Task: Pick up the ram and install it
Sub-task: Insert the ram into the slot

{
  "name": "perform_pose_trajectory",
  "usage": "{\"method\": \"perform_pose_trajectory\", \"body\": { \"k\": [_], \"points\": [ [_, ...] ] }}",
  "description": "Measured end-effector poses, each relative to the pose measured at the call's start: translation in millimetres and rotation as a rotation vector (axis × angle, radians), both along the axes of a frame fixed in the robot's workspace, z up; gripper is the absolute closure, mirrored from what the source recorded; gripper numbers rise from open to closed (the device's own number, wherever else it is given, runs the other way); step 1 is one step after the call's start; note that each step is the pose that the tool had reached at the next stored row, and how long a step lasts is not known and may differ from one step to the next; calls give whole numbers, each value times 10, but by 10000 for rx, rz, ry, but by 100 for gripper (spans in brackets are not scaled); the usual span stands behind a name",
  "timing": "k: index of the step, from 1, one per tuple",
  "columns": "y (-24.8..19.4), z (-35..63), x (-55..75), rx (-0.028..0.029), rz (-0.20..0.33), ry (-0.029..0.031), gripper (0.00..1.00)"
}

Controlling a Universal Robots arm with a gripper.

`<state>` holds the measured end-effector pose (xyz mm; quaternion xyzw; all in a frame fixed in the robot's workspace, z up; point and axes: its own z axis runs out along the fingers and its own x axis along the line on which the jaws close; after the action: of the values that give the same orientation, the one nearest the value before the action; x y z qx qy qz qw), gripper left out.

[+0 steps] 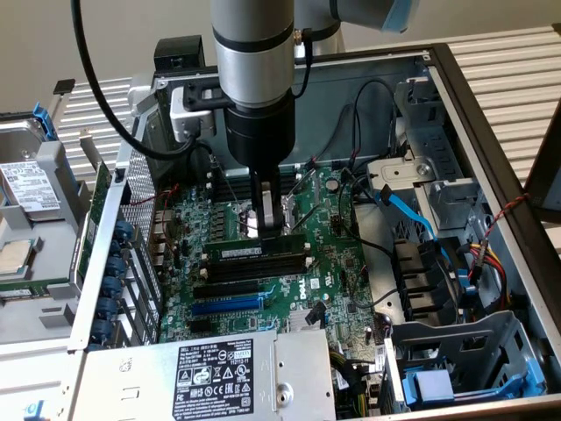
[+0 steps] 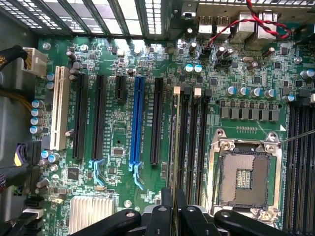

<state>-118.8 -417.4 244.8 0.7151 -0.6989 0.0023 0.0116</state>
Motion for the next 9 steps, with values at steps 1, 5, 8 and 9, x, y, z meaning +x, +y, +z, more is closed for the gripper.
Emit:
{"method": "perform_pose_trajectory", "body": {
  "k": [1,5,8,9],
  "points": [
    [0,0,0,0,0,0,86],
    [0,-3,-1,1,0,0,86],
    [0,-9,-3,2,-1,-1,86],
    [0,-11,-6,4,-2,-1,86]
  ]
}}
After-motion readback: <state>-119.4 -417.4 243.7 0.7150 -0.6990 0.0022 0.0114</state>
